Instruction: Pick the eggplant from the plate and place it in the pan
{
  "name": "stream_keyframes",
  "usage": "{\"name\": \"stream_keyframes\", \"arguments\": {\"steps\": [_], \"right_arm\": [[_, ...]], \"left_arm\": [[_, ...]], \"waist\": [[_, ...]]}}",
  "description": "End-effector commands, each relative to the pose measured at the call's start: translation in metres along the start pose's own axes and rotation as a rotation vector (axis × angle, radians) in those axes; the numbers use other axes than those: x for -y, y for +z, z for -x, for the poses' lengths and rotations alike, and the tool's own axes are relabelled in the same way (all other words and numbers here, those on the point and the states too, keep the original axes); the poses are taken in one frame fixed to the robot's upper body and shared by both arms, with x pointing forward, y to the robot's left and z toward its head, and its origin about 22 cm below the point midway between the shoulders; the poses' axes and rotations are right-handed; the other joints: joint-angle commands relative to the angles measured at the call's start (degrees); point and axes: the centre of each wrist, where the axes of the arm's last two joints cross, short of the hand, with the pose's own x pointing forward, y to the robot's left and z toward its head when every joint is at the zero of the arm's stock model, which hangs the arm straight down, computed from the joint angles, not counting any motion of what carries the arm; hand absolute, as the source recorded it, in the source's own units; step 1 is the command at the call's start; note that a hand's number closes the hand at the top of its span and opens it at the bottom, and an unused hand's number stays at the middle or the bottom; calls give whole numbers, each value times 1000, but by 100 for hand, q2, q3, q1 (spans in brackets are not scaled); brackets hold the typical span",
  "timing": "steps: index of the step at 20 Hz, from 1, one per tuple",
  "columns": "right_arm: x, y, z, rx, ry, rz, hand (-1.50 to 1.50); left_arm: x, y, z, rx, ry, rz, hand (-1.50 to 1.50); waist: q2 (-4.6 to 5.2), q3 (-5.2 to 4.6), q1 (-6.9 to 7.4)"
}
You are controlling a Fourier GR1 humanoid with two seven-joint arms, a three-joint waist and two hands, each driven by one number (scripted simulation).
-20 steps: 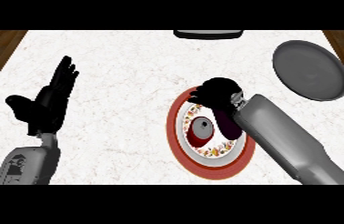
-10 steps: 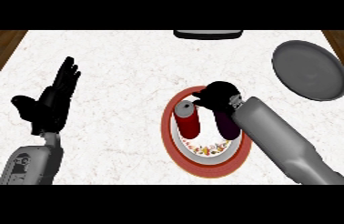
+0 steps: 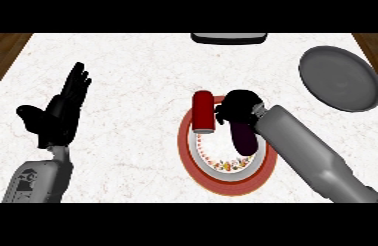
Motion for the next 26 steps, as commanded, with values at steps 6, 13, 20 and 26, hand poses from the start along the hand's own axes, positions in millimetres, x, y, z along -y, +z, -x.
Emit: {"name": "stream_keyframes", "arguments": {"steps": [6,13,20,26], "right_arm": [[-18,-13,6,-204,-403,73,150],[-14,1,3,-643,-813,445,150],[41,59,-20,-855,-796,946,150],[49,96,-28,-1020,-830,1094,150]], "left_arm": [[2,2,4,-17,-2,-16,0],[-21,7,10,-31,-18,-67,0],[0,9,12,-18,-9,-37,0],[-15,-1,0,-6,-1,-15,0]], "waist": [[22,24,-155],[-70,13,-408],[-36,15,-227],[34,13,-108]]}}
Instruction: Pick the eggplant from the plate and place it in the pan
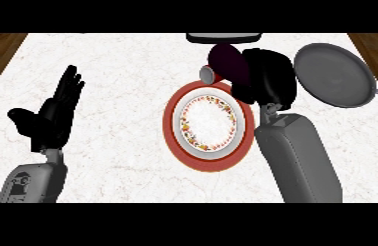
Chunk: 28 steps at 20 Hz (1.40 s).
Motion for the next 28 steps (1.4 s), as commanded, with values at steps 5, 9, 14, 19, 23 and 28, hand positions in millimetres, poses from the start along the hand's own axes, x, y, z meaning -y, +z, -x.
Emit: {"name": "stream_keyframes", "arguments": {"steps": [5,9,14,19,23,28], "right_arm": [[45,-21,54,-126,-191,227,150],[69,-35,91,-162,-355,251,150],[73,-61,169,-232,-236,290,150],[68,-80,238,-262,-142,331,150],[60,-79,279,-313,-29,338,150],[60,-77,313,-344,-91,365,150]], "left_arm": [[2,-11,-7,9,8,21,0],[21,-13,-17,19,16,29,0],[0,-7,-11,9,14,17,0],[16,-9,-14,27,6,47,0],[24,-15,-16,26,20,56,0],[37,-15,-20,47,23,50,0]], "waist": [[60,4,98],[57,6,88],[73,4,140],[129,11,264],[169,16,315],[189,28,390]]}}
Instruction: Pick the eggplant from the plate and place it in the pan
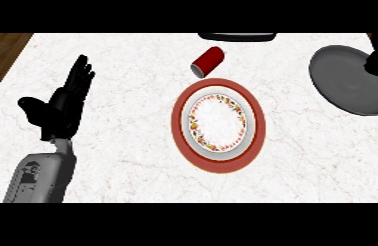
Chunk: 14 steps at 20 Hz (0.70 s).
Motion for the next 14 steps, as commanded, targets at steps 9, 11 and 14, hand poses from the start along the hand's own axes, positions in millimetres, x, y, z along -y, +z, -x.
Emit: {"name": "stream_keyframes", "arguments": {"steps": [9,11,14], "right_arm": [[-17,5,50,-170,-181,-213,-150],[-17,4,52,-170,-264,-306,-150],[-26,13,58,-172,-310,-328,-150]], "left_arm": [[4,-2,-4,27,1,42,0],[8,-7,-4,24,17,40,0],[8,-3,-1,33,-5,40,0]], "waist": [[82,29,249],[107,32,179],[117,36,229]]}}
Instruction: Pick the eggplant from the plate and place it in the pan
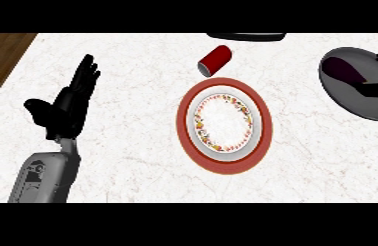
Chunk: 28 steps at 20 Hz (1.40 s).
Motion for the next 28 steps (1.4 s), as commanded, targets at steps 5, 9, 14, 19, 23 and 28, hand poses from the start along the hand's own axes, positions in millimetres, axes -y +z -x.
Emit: {"name": "stream_keyframes", "arguments": {"steps": [5,9,14,19,23,28], "right_arm": [[-10,8,20,85,-138,1,-150],[16,0,16,146,-315,127,-150],[22,14,54,142,-508,102,-150],[53,30,97,234,-606,1,-150],[43,45,116,265,-621,-64,-150],[90,56,132,284,-598,-50,-150]], "left_arm": [[0,-8,-11,2,5,-13,0],[-9,1,2,-6,0,-24,0],[-18,10,13,-51,-7,-41,0],[-26,9,8,-62,-25,-83,0],[-19,14,13,-71,-30,-101,0],[-32,20,-2,-67,-22,-97,0]], "waist": [[-34,-3,-106],[-79,-11,-176],[-150,-27,-320],[-226,-44,-498],[-296,-70,-662],[-309,-72,-635]]}}
